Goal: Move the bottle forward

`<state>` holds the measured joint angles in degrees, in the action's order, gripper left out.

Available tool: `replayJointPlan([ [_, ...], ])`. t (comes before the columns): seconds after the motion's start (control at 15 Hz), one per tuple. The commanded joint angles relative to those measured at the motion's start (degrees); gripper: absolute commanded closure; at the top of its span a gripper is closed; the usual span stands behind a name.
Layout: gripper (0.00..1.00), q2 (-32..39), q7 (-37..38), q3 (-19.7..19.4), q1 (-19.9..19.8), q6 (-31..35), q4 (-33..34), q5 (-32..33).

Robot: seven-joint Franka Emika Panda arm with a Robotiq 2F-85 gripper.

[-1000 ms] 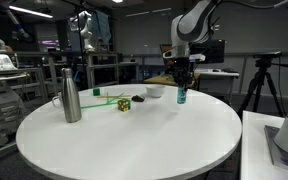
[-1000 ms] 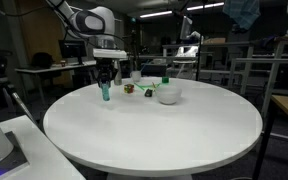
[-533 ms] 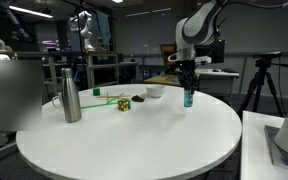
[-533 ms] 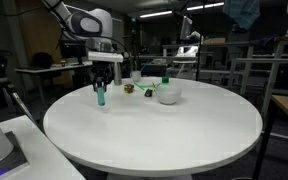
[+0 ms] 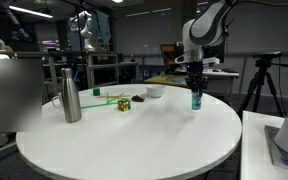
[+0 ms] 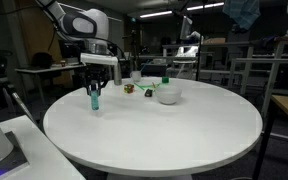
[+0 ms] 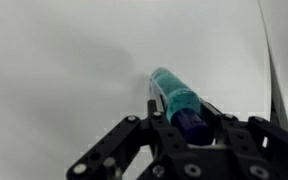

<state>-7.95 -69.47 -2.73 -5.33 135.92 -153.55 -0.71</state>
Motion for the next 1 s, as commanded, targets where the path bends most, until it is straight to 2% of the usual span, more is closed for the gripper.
replayJointPlan([
  [0.0,0.90,-3.42,1.68,-1.46,0.77,1.37,-3.18,1.51],
  [0.93,0.90,0.42,1.90,-3.06,0.29,0.61,-2.53,2.01],
])
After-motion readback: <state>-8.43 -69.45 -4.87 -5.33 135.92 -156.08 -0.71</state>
